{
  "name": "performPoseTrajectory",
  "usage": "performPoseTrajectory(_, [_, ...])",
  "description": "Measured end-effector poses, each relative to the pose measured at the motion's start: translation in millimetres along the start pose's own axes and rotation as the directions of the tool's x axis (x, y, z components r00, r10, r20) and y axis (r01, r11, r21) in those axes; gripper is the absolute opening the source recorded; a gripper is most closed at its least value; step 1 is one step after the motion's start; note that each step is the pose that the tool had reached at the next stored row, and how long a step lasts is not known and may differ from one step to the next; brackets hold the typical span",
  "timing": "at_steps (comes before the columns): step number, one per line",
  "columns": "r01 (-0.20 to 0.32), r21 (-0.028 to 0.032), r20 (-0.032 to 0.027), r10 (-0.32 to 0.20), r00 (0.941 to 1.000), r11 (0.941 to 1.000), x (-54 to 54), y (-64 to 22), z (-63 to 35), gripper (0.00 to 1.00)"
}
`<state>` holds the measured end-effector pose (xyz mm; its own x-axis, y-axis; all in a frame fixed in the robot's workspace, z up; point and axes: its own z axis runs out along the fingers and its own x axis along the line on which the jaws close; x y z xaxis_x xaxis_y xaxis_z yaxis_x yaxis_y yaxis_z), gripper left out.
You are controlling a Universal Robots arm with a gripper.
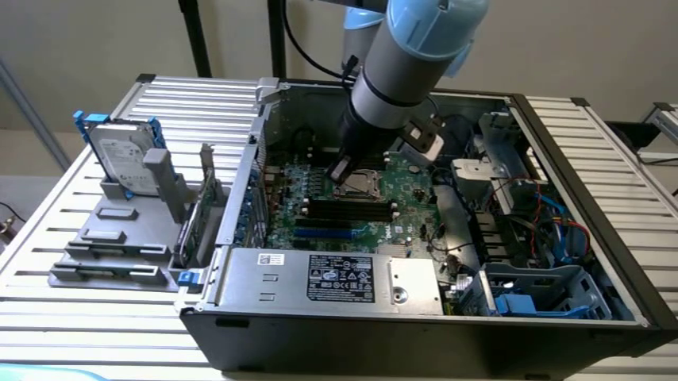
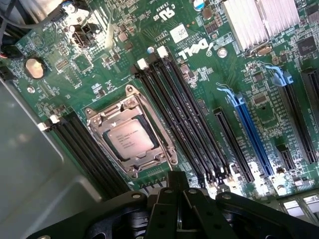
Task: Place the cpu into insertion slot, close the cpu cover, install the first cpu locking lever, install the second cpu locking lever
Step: 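Install the second cpu locking lever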
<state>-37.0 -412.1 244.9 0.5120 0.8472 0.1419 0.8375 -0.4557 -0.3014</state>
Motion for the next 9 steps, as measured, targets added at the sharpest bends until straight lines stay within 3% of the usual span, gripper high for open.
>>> performPoseTrajectory(9, [-0.001,-0.004,-0.0026,0.001,1.0,1.0,-3.1,-1.5,9.2,0.11])
